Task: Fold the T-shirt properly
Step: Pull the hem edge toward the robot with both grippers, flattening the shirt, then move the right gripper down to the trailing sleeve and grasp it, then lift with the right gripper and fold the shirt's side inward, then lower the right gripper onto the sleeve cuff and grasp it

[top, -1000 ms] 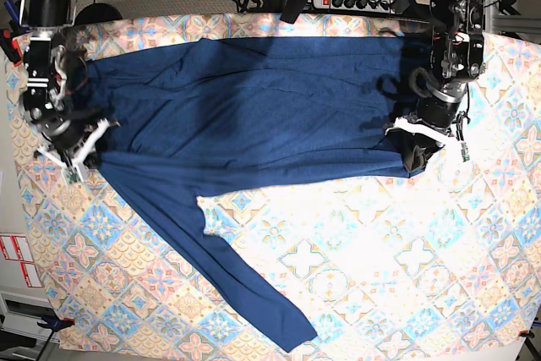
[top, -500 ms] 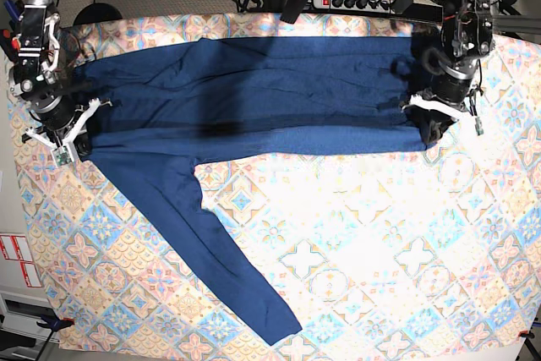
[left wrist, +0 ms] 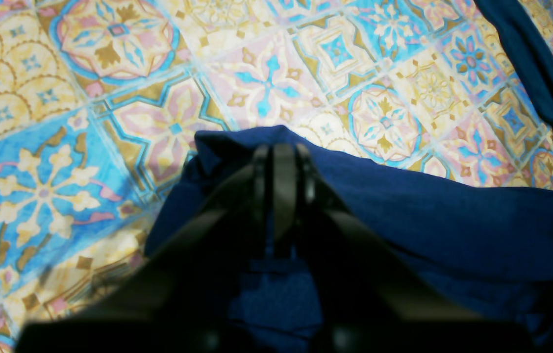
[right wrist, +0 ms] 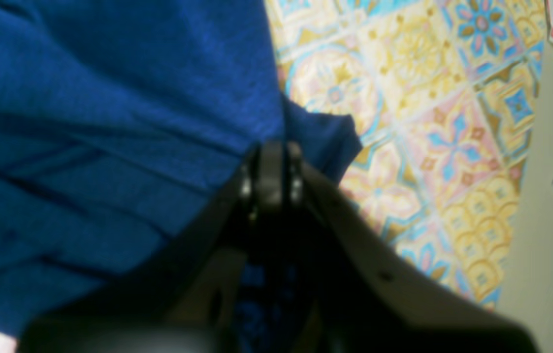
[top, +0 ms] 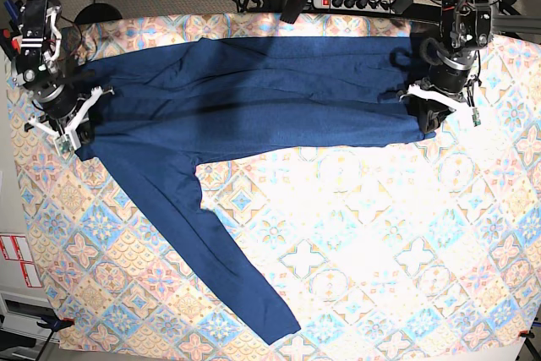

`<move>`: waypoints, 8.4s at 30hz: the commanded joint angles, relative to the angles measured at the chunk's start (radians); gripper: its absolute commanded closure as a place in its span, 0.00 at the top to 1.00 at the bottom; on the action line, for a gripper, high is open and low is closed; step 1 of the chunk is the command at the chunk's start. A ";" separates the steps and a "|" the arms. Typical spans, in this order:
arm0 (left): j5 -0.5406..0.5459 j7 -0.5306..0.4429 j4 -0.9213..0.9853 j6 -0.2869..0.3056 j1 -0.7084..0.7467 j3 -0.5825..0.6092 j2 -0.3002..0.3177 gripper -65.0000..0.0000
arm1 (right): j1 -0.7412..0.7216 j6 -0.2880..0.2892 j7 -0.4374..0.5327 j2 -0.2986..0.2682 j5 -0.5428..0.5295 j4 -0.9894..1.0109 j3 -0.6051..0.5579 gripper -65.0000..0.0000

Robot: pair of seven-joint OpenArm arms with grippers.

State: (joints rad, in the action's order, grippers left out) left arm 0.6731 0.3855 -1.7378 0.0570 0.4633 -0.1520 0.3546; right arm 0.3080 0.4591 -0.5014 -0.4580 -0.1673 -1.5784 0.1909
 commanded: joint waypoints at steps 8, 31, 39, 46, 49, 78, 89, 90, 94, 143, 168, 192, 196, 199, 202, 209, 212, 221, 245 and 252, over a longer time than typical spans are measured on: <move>-0.002 0.023 -0.012 0.007 -0.002 -0.011 0.019 0.00 | 0.032 -0.007 0.016 -0.022 -0.010 -0.047 0.031 0.01; 0.009 0.169 0.085 0.004 -0.041 -0.005 0.048 0.58 | -0.060 -0.009 -0.107 -0.015 -0.007 -0.040 0.095 0.38; 0.012 0.162 0.017 0.004 -0.021 -0.014 0.047 0.74 | -0.338 -0.009 -0.107 -0.015 -0.007 0.095 -0.078 0.39; 0.066 0.162 0.015 0.004 -0.034 -0.143 -0.047 0.74 | -0.662 -0.009 -0.055 -0.015 -0.005 0.459 -0.400 0.39; 0.136 0.165 0.015 0.004 -0.034 -0.217 -0.096 0.74 | -0.774 -0.009 -0.001 -0.014 -0.005 0.593 -0.523 0.39; 0.566 0.169 0.015 0.004 -0.018 -0.257 -0.119 0.74 | -1.073 -0.015 0.375 0.198 0.147 1.162 -0.746 0.39; 0.569 0.169 0.015 0.004 -0.024 -0.257 -0.122 0.74 | -1.093 -0.015 0.375 0.196 0.147 1.163 -0.746 0.39; 0.569 0.169 0.015 0.004 -0.025 -0.257 -0.122 0.74 | -1.093 -0.015 0.375 0.196 0.147 1.163 -0.746 0.39; 0.569 0.169 0.015 0.004 -0.025 -0.257 -0.122 0.74 | -1.091 -0.015 0.373 0.196 0.145 1.163 -0.724 0.39; 0.566 0.168 0.015 0.004 -0.050 -0.258 -0.119 0.74 | -0.921 -0.015 0.347 0.229 0.151 1.166 -0.345 0.39; 0.566 0.168 0.015 0.004 -0.048 -0.258 -0.121 0.74 | -0.921 -0.010 0.332 0.219 0.151 1.182 -0.575 0.02; 0.563 0.168 0.015 0.004 -0.054 -0.258 -0.121 0.74 | -0.783 0.134 0.042 0.130 0.147 0.744 -0.345 0.01; 0.561 0.168 0.015 0.004 -0.054 -0.258 -0.121 0.74 | -0.674 0.142 -0.049 0.120 0.147 0.522 -0.287 0.01; 0.561 0.168 0.015 0.004 -0.056 -0.255 -0.121 0.74 | -0.594 0.174 -0.130 0.121 0.147 0.361 -0.256 0.01; 0.561 0.168 0.015 0.004 -0.056 -0.254 -0.121 0.74 | -0.517 0.211 -0.176 0.124 0.147 0.250 -0.225 0.01; 0.560 0.168 0.015 0.004 -0.053 -0.254 -0.121 0.74 | -0.307 0.223 -0.259 0.126 0.143 -0.027 -0.158 0.01; 0.560 0.168 0.015 0.004 -0.053 -0.254 -0.121 0.74 | -0.206 0.239 -0.259 0.149 0.143 -0.126 -0.150 0.01; 0.560 0.168 0.020 0.004 -0.056 -0.254 -0.122 0.74 | 0.061 0.239 -0.256 0.239 0.145 -0.336 -0.182 0.01; 0.558 0.169 0.020 0.005 -0.048 -0.254 -0.122 0.74 | 0.032 0.239 -0.368 0.224 0.145 -0.331 -0.172 0.38; 0.558 0.169 0.020 0.005 -0.048 -0.252 -0.122 0.74 | -0.278 0.239 -0.371 0.226 0.143 -0.136 -0.133 0.38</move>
State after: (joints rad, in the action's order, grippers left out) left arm 1.2213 0.5659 -1.7012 0.0479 0.4149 -0.4007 0.2207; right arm 0.0357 0.7006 -0.8742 -0.2184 -0.0280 -1.7016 0.0525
